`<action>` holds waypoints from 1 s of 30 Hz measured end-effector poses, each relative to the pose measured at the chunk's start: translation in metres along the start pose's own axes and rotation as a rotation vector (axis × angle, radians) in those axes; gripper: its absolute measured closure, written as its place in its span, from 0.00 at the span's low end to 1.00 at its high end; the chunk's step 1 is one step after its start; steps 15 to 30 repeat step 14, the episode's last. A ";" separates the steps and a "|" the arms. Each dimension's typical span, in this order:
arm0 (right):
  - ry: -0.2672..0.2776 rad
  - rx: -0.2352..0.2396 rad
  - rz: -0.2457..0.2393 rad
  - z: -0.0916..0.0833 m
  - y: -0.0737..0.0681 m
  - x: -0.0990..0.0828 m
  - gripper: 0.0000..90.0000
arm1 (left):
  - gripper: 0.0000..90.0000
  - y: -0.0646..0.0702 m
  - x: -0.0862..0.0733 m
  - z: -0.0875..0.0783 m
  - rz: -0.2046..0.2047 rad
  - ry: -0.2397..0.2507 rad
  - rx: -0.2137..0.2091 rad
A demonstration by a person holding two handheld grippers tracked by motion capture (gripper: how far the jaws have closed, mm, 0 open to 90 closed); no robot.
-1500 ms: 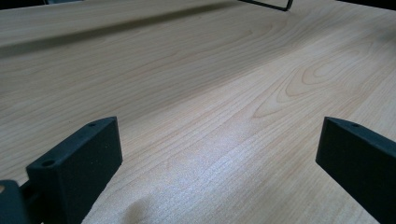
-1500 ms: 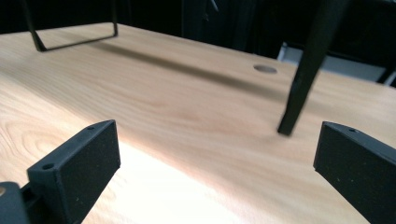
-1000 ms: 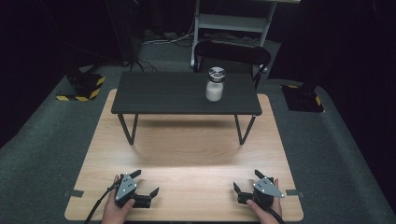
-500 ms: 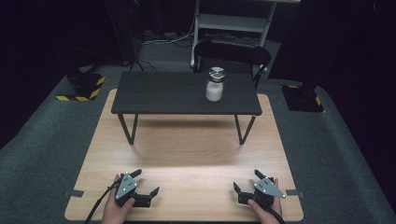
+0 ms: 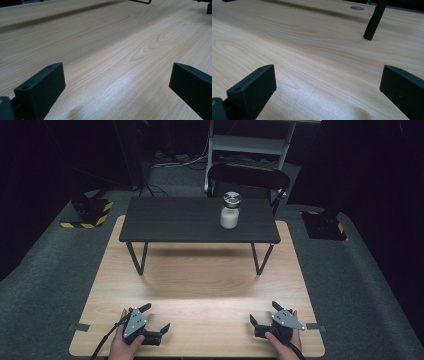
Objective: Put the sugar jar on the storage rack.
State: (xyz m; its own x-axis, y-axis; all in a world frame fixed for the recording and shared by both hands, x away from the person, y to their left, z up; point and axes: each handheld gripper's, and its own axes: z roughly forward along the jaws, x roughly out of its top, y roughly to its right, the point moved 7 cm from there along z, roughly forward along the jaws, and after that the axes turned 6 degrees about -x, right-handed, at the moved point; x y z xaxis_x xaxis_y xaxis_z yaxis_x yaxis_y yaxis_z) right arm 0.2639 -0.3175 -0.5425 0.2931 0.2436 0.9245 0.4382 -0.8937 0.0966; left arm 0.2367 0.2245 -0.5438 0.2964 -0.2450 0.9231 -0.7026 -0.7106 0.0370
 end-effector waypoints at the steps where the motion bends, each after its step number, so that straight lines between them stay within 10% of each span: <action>1: 0.000 0.000 0.000 0.000 0.000 0.000 0.00 | 0.01 0.000 0.000 0.000 0.000 0.000 0.000; 30: 0.046 -0.008 0.001 -0.011 0.001 -0.008 0.00 | 0.01 -0.004 0.005 0.008 -0.032 -0.022 0.019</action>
